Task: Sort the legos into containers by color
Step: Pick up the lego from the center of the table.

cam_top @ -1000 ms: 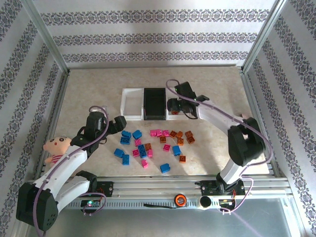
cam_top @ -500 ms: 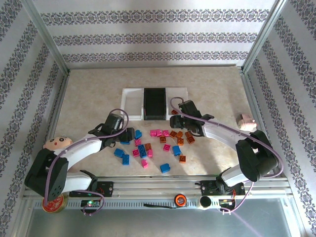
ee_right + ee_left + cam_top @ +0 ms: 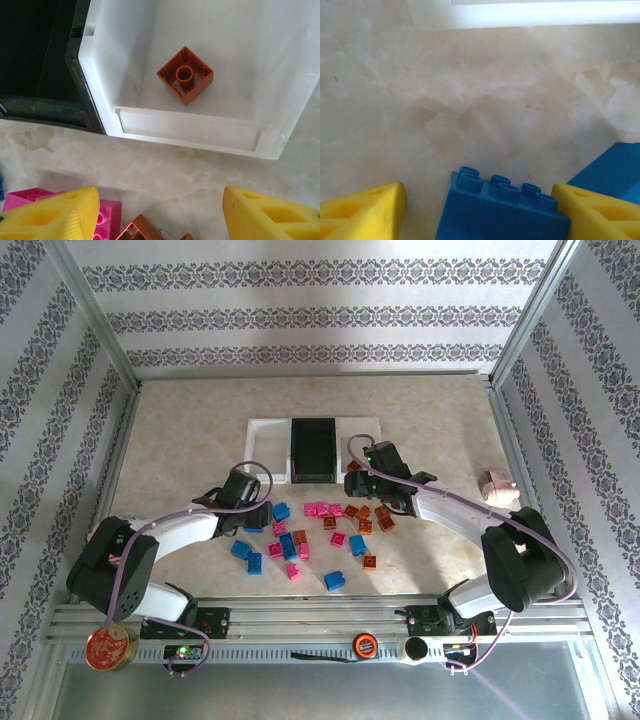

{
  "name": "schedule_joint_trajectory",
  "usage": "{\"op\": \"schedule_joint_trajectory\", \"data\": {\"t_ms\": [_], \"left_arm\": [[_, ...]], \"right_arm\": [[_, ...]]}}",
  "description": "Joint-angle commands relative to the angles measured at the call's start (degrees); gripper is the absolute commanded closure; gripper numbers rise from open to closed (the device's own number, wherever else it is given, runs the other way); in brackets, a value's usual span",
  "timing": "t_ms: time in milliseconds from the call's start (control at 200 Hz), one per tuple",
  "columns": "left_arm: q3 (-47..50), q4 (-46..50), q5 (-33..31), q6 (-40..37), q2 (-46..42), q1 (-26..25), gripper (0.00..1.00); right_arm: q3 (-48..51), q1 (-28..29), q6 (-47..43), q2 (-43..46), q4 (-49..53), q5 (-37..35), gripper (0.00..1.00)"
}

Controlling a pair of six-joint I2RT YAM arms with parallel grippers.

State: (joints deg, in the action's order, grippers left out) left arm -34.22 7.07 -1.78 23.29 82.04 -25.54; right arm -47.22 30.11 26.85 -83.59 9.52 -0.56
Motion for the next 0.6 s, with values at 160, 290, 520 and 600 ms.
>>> {"op": "schedule_joint_trajectory", "data": {"t_ms": [160, 290, 520, 600], "left_arm": [[-2.15, -3.81, 0.29, -1.28, 1.67, -0.70, 0.42], [-2.65, -2.27, 0.42, -1.05, -0.70, -0.69, 0.53], [-8.79, 2.81, 1.37, -1.43, -10.45, -0.70, 0.54], [-13.39, 2.76, 2.56, -1.88, -8.46, -0.68, 0.54]], "right_arm": [[0.70, -0.82, 0.40, 2.12, -0.48, -0.01, 0.33], [1.09, -0.84, 0.60, 2.48, -0.39, -0.06, 0.33], [2.52, -0.84, 1.58, 3.76, -1.06, 0.18, 0.33], [3.09, -0.84, 2.11, 4.05, -1.35, 0.03, 0.33]]}}
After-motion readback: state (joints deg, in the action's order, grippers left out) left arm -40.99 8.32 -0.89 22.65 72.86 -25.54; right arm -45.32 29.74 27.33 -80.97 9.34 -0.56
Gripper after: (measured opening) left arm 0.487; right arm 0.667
